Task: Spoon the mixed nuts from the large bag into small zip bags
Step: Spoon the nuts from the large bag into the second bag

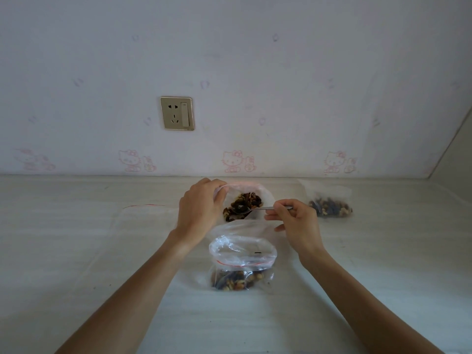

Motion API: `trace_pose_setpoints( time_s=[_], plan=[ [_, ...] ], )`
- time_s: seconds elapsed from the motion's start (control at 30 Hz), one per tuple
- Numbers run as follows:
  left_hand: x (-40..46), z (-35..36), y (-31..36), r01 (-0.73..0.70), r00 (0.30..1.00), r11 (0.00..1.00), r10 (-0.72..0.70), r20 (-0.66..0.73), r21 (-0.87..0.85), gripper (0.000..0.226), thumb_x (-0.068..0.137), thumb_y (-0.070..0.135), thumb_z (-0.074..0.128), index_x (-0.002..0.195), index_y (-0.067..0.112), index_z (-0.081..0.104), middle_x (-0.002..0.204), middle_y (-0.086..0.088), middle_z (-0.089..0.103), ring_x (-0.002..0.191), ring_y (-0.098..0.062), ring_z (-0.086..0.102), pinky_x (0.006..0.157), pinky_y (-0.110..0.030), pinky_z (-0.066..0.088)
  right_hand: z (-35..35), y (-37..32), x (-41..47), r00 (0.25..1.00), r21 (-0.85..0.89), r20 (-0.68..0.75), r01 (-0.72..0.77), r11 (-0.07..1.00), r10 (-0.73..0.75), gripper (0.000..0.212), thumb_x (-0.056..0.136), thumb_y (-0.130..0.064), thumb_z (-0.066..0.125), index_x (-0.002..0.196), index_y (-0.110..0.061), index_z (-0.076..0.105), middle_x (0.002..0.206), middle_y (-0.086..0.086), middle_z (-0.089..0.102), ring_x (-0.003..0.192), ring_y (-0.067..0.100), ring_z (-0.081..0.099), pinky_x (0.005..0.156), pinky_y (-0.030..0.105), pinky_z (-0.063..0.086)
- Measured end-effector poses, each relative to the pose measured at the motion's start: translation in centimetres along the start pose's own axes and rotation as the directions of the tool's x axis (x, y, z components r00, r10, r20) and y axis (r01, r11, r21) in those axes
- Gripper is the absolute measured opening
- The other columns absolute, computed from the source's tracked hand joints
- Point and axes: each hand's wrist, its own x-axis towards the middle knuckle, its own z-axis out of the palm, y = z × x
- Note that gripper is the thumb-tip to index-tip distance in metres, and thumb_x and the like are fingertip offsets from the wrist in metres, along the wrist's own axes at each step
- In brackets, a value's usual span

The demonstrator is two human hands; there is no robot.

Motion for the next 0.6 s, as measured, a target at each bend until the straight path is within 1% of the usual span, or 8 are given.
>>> trace_pose_setpoints(
  time_s=[0.17,0.23,0.3,0.37,0.43,0.47,0.53,0.6],
  plan=[
    [0.1,-0.6,0.1,-0.01,1.0,1.0,0.01,0.004,0.01,0.029,0.102,0.037,0.061,0.125,0.023,0.072,0.116,0.004,0.069,0.107,-0.016,0.065,0.089,-0.038,0.056,-0.2,-1.2,0.1,0.999,0.04,0.017,0.031,0.999,-0.032,0.01,0.103,-0.013,0.061,0.1,-0.012,0.071,0.083,0.001,0.08,0.083,0.016,0.078,0.058,0.025,0.059],
    [-0.1,-1.5,0.3,-0.049,0.998,0.998,0.051,-0.029,0.048,0.029,0.1,0.034,0.064,0.125,0.021,0.071,0.121,0.003,0.067,0.116,-0.017,0.06,0.096,-0.037,0.051,-0.3,-2.1,0.1,0.999,0.063,0.027,0.04,0.997,-0.042,0.009,0.103,-0.013,0.062,0.099,-0.012,0.07,0.083,0.002,0.08,0.083,0.018,0.078,0.059,0.026,0.059],
    [-0.5,-2.7,0.6,-0.078,0.994,0.995,0.082,-0.076,0.054,0.026,0.098,0.033,0.066,0.121,0.021,0.071,0.12,0.005,0.067,0.116,-0.017,0.058,0.097,-0.036,0.048,-0.8,-2.9,-0.2,0.998,0.089,0.039,0.043,0.995,-0.047,0.009,0.103,-0.013,0.062,0.1,-0.011,0.07,0.084,0.004,0.08,0.085,0.02,0.079,0.059,0.027,0.059],
    [-1.5,-3.9,0.9,-0.101,0.989,0.995,0.103,-0.108,0.025,0.02,0.096,0.033,0.068,0.113,0.023,0.072,0.11,0.009,0.067,0.104,-0.011,0.06,0.089,-0.035,0.051,-1.6,-3.7,-0.8,0.998,0.111,0.049,0.045,0.993,-0.051,0.009,0.102,-0.013,0.062,0.1,-0.01,0.071,0.085,0.006,0.08,0.086,0.021,0.079,0.06,0.028,0.06],
    [-2.9,-5.1,1.1,-0.082,0.993,0.997,0.083,-0.084,0.011,0.009,0.095,0.037,0.069,0.102,0.031,0.071,0.093,0.019,0.065,0.082,-0.001,0.063,0.069,-0.027,0.051,-2.6,-4.2,-1.8,0.997,0.137,0.052,0.043,0.99,-0.051,0.009,0.102,-0.012,0.062,0.101,-0.008,0.071,0.086,0.008,0.08,0.085,0.023,0.079,0.059,0.028,0.061],
    [-3.6,-5.5,1.2,-0.053,0.997,0.998,0.054,-0.05,0.02,0.007,0.095,0.043,0.068,0.094,0.035,0.069,0.083,0.021,0.065,0.072,0.002,0.063,0.06,-0.023,0.047,-3.1,-4.3,-2.3,0.997,0.155,0.058,0.039,0.987,-0.049,0.009,0.102,-0.011,0.062,0.101,-0.007,0.07,0.086,0.01,0.08,0.084,0.024,0.079,0.058,0.028,0.061],
    [-5.1,-6.0,1.2,0.029,0.998,0.998,-0.031,0.055,0.051,0.024,0.095,0.058,0.06,0.082,0.038,0.064,0.071,0.021,0.065,0.064,0.003,0.062,0.053,-0.022,0.04,-4.0,-4.4,-3.6,0.996,0.185,0.083,0.021,0.983,-0.037,0.009,0.102,-0.009,0.061,0.101,-0.005,0.069,0.087,0.014,0.08,0.084,0.028,0.079,0.057,0.028,0.061],
    [-6.5,-6.1,1.2,0.105,0.975,0.992,-0.117,0.19,0.071,0.038,0.093,0.069,0.053,0.077,0.036,0.065,0.069,0.02,0.066,0.065,0.002,0.062,0.055,-0.023,0.04,-4.9,-4.1,-4.8,0.993,0.187,0.114,0.002,0.982,-0.024,0.01,0.102,-0.009,0.061,0.102,-0.002,0.068,0.088,0.016,0.079,0.084,0.031,0.079,0.056,0.028,0.06]
  ],
)
